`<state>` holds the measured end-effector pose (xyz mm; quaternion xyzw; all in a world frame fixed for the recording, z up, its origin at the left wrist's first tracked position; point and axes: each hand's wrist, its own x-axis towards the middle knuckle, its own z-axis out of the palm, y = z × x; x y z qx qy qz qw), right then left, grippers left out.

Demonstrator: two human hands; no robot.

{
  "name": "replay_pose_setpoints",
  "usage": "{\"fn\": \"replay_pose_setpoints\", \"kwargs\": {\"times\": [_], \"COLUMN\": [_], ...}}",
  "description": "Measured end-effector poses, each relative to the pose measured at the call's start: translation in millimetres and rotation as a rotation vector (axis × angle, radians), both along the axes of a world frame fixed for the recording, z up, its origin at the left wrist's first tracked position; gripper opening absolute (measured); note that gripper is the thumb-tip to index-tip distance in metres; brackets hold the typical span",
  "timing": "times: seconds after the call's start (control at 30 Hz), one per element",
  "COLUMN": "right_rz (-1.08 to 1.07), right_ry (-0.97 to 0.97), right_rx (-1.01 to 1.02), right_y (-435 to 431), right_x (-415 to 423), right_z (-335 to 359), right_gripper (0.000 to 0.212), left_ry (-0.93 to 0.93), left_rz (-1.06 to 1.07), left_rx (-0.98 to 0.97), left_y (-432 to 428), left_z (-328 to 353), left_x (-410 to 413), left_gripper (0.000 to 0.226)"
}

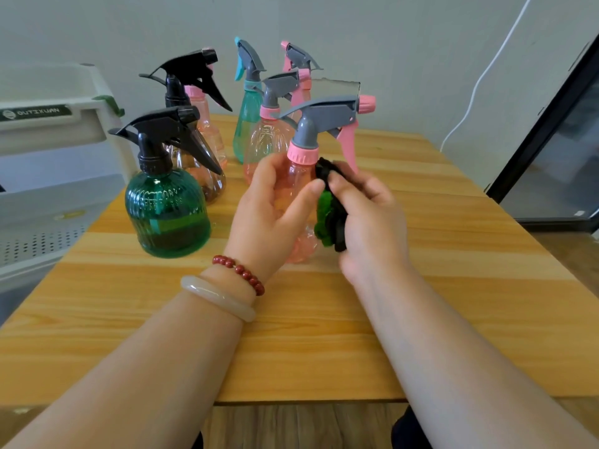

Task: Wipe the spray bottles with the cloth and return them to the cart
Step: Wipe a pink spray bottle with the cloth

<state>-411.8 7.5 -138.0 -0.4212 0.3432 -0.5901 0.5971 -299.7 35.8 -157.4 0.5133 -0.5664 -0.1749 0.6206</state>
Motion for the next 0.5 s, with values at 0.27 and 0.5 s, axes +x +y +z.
{"fn": "replay_pose_setpoints", "kwargs": {"times": [0.27, 0.5], "right_rz": [0.095, 0.078], "right_ry": [-0.02, 0.156], "right_rx": [-0.011, -0.027], "right_y": [-6.0, -2.4], "right_x": [-3.6, -2.6], "right_z": [3.7, -3.0], "right_gripper": [0.019, 0.027], "left_ry": [-0.032, 0.108], "left_rz": [0.066, 0.036], "left_rx": [0.02, -0.005], "left_y": [0.9, 2.1], "left_z": [4.4, 4.0], "left_x": [3.1, 1.0], "left_gripper": [0.035, 0.03]}}
